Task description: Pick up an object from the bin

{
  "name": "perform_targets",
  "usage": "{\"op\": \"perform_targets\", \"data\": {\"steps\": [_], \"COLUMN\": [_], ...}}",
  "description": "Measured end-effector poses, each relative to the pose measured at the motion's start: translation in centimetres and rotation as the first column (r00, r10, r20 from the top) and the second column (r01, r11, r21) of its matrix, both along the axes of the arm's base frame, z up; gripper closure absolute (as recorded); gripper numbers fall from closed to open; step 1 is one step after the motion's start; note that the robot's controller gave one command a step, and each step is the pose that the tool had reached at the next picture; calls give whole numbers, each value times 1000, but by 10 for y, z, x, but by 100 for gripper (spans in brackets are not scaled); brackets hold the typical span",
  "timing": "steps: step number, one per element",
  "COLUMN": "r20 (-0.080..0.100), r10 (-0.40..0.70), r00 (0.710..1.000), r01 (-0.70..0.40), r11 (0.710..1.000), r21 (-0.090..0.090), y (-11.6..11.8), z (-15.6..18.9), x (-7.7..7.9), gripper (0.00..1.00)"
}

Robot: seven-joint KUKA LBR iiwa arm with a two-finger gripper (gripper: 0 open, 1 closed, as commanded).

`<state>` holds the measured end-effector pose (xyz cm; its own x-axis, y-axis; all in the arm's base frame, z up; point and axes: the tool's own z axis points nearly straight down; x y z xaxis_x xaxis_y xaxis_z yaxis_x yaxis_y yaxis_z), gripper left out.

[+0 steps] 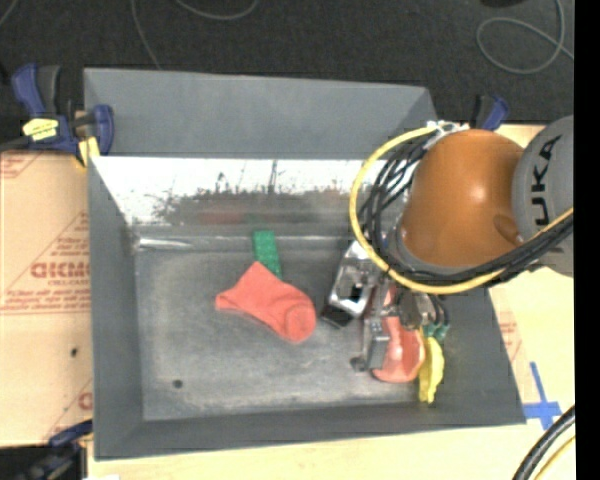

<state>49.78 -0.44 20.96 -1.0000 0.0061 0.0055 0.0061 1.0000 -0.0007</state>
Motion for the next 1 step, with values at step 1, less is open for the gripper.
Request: {"op": "perform_targets", "data": {"steps": [1], "r20": [8], "r10": [0], "r00": [1000], "r01": [0], "r11": [1000], "r21": [0], "y": [0], "z": [4], "x": [2], "gripper": [0]}}
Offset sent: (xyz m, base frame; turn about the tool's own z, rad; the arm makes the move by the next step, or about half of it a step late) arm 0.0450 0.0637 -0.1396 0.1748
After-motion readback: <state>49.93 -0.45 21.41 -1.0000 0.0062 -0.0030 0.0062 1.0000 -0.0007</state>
